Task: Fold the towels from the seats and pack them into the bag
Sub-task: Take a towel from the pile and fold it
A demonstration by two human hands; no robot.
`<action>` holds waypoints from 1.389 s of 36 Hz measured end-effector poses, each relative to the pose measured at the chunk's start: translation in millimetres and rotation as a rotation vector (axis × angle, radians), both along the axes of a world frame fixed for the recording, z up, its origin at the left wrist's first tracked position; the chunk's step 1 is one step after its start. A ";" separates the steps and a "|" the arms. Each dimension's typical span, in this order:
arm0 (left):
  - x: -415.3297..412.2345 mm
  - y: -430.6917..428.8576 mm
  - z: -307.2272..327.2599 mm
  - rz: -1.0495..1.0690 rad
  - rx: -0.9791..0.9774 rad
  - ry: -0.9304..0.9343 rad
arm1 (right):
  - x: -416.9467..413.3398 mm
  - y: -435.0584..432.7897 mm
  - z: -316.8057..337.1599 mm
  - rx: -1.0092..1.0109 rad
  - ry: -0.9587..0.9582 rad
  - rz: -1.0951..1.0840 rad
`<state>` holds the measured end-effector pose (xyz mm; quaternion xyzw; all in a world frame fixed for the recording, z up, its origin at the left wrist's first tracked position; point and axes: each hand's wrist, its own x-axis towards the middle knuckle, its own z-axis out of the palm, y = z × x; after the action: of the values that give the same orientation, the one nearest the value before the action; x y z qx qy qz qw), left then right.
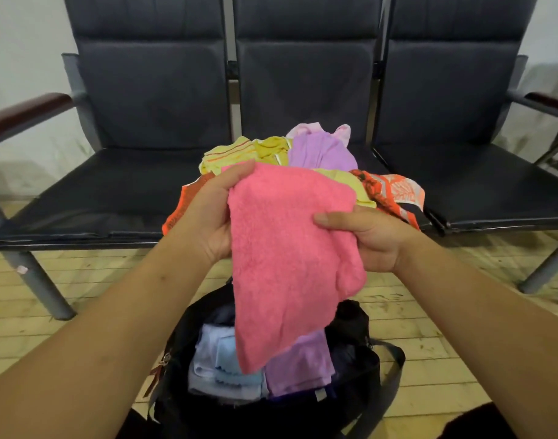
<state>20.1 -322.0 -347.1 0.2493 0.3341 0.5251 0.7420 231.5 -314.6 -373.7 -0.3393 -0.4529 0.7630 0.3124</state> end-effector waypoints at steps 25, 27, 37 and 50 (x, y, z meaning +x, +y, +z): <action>21.0 -13.1 -4.3 0.099 0.071 0.108 | 14.3 2.0 25.8 -0.039 0.173 -0.344; 21.9 -9.8 -3.2 0.170 0.049 0.081 | 13.7 0.7 20.0 -0.034 0.126 -0.269; -8.2 -4.1 -8.4 -0.210 0.068 0.311 | 14.2 12.8 8.9 -0.002 0.118 -0.259; -9.9 4.9 -11.5 -0.083 0.231 0.356 | 14.5 21.0 2.0 0.112 0.035 -0.470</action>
<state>10.2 -317.1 -358.7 0.4348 0.3868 0.4765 0.6590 246.0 -293.6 -371.7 -0.4042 -0.3978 0.6487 0.5075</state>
